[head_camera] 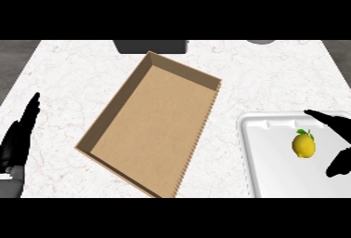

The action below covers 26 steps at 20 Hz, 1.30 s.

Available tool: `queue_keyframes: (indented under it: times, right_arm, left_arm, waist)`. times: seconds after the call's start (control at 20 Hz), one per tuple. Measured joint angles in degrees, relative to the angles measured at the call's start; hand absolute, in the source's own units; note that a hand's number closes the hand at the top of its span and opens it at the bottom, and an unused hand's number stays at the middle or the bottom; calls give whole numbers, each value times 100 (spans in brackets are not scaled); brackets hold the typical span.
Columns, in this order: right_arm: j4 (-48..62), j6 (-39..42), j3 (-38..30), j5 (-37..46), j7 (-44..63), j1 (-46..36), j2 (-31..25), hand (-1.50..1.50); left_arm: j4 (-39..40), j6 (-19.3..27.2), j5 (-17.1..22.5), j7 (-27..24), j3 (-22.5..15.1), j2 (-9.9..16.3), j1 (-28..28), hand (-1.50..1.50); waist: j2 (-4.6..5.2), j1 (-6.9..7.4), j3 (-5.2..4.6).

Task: Pick the lemon from the tray and place it in the cardboard box

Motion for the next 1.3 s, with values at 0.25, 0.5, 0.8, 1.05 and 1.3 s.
queue_keyframes:
  times: [0.25,0.5,0.8,1.05,1.3]
  right_arm:
    - [-145,164,-194,105,-145,31,190,-150]
    - [-745,443,-321,82,-28,178,387,-150]
    - [-1212,774,-404,282,309,317,573,-150]
    - [-1202,891,-343,605,746,312,816,-150]
    - [-630,588,-406,964,569,134,1017,150]
  left_arm:
    - [191,-142,-99,-65,193,-93,-159,0]
    - [238,-177,-239,-73,299,-182,-202,0]
    - [33,-274,-367,11,412,-278,-125,0]
    - [123,-451,-376,-133,551,-272,-66,0]
    - [142,-479,-489,-83,621,-361,-178,0]
  waist:
    - [0,-13,0]
    - [-4,-25,0]
    - [-5,-14,-2]
    - [-2,-10,-1]
    - [-20,4,-19]
